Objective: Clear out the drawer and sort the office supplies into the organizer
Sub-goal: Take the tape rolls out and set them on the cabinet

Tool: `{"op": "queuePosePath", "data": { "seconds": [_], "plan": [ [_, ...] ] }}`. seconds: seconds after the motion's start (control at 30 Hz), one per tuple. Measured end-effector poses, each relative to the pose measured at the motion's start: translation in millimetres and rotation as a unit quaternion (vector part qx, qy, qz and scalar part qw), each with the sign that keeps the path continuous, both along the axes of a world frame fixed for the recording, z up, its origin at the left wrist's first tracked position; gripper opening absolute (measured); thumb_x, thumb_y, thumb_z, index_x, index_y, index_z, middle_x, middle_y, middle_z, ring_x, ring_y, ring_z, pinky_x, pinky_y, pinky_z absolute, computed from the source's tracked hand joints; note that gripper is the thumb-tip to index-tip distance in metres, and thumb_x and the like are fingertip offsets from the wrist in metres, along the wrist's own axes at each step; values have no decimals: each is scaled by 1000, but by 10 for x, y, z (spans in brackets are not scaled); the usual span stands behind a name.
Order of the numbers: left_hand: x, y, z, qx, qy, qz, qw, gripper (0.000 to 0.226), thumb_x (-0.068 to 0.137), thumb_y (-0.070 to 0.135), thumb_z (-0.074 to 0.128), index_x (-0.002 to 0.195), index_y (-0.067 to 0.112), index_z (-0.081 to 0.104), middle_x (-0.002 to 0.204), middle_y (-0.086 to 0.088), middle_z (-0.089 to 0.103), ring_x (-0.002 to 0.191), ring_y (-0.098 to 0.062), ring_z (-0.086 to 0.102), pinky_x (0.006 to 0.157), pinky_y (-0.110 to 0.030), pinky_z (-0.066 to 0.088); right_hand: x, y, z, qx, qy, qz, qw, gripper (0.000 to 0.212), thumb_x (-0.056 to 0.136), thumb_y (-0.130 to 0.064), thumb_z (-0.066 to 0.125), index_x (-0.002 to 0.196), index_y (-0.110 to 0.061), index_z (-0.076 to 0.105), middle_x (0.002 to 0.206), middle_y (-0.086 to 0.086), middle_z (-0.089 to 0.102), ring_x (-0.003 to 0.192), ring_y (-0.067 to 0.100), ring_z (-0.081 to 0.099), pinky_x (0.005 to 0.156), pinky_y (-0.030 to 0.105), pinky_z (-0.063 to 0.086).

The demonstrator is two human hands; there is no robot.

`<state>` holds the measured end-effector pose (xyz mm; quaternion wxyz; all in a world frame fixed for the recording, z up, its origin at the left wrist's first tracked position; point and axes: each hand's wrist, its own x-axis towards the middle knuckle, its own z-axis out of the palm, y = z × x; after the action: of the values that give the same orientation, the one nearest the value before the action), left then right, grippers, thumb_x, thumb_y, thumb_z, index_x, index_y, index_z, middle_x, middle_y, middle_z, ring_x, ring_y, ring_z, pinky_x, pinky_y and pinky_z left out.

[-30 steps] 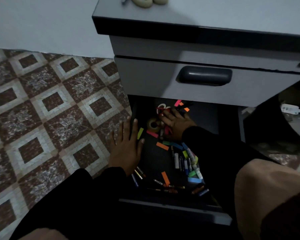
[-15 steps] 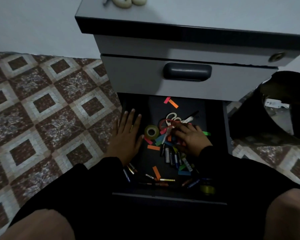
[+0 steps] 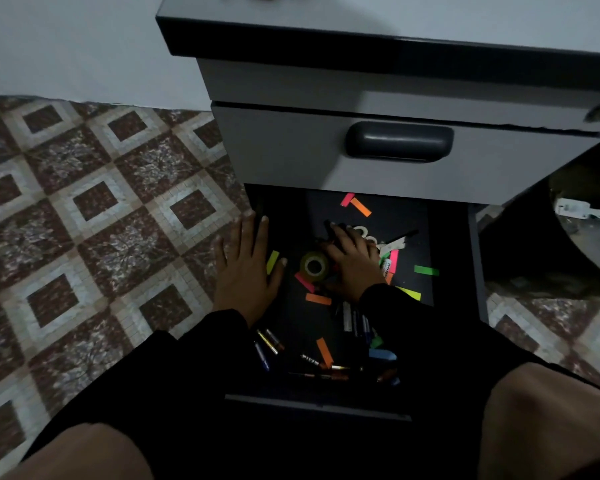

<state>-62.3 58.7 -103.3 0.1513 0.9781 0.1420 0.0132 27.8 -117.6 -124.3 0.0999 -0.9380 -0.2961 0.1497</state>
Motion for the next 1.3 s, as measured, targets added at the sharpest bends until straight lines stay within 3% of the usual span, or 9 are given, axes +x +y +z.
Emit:
{"op": "queuePosePath", "data": {
  "seconds": [0.2,0.33,0.53,0.63,0.77,0.97,1.1,1.2,1.3],
  "plan": [
    [-5,-8,1,-10,-4,3,1000,74,87,58,16,151,20,8,159,-3,3,146,-21,-2,116,-47,-2,9,36,-28,1,10,-4,1000,64,79,-45,66,136,-27,44,158,-2,1,145,25,-3,113,45,4],
    [-9,-13,10,-19,-5,7,1000,76,85,59,12,151,22,5,159,-1,0,141,-11,-12,115,-43,-7,5,45,21,0,16,-10,1000,63,80,-47,64,136,-27,44,158,-3,5,145,24,-2,113,45,5],
    [-19,-46,126,-25,-21,10,999,79,83,60,9,151,19,8,159,-2,3,146,-19,-4,116,-44,-3,-74,-60,264,10,31,0,999,68,78,-49,65,135,-20,42,157,-4,11,145,20,3,114,40,6],
    [14,-122,375,-66,-81,5,994,72,87,53,20,148,16,24,156,-6,22,144,-26,15,115,-46,9,-121,-127,565,33,49,1,998,67,77,-43,67,133,-18,40,153,-3,22,141,19,14,109,34,14],
    [12,-211,808,-105,-173,-32,979,58,89,42,35,136,9,46,139,-12,47,129,-31,42,104,-45,31,-190,-189,1044,47,21,7,999,63,75,-36,68,128,-17,41,131,2,43,123,22,37,94,31,26],
    [-27,-128,1452,-113,-245,-54,961,52,89,40,40,126,6,54,126,-17,56,115,-36,53,98,-49,41,-279,-240,1840,96,-32,38,994,56,75,-37,70,122,-17,45,119,2,48,113,21,42,89,31,31],
    [20,-59,1907,-90,-312,-85,942,46,91,36,43,124,6,54,120,-15,59,111,-28,52,94,-40,44,-275,-227,2349,126,-71,61,988,55,75,-37,70,120,-16,47,116,5,51,108,24,46,89,33,36],
    [113,5,2202,-75,-338,-95,933,47,92,37,43,125,6,53,118,-13,59,108,-23,48,92,-31,38,-219,-181,2702,163,-77,62,982,51,74,-35,72,114,-13,49,111,7,52,102,23,48,87,36,41],
    [232,43,2432,-61,-359,-83,928,45,89,38,44,121,9,56,115,-10,60,105,-28,52,88,-38,44,-116,-108,2975,183,-87,51,978,51,74,-33,73,113,-11,49,110,7,51,101,23,48,85,36,41]
  ]
}}
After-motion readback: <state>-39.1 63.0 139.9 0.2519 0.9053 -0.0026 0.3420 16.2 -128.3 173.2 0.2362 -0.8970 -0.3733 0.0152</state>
